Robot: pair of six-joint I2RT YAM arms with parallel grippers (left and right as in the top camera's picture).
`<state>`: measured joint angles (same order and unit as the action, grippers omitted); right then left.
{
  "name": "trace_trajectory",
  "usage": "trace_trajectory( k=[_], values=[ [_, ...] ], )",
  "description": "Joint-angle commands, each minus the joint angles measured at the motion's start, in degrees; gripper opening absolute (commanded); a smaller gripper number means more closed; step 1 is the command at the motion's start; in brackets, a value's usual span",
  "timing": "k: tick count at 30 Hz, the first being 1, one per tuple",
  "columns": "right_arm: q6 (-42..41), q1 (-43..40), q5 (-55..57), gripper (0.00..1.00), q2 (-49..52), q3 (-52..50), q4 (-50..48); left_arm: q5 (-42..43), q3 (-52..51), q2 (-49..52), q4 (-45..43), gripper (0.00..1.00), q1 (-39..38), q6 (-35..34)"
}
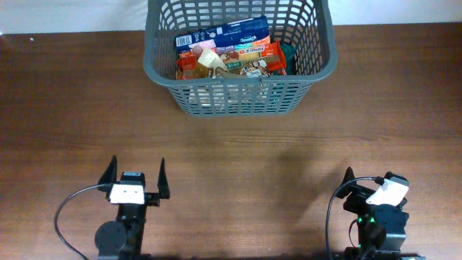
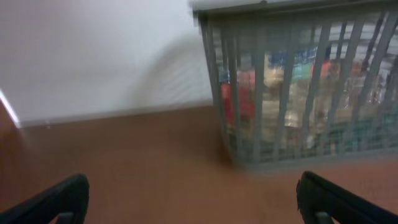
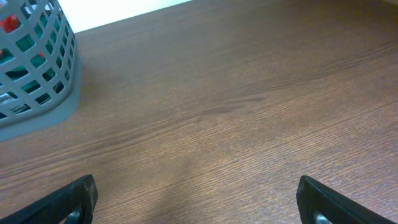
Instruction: Pack container
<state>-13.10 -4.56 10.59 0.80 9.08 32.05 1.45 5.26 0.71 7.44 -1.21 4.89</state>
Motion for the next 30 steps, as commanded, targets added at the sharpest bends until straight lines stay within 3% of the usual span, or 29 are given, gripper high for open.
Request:
trace_trajectory(
  k=[1,30],
  values=[
    [0.17,0.42,0.11,0.99,-0.61,-0.50,-0.13,-0.79,-0.61,-0.44,5.49,0.99,-0.13,-0.13],
    [0.17,0.42,0.11,0.99,-0.61,-0.50,-0.15,-0.79,-0.61,-0.42,7.54,0.99,-0.13,-0.13]
  ],
)
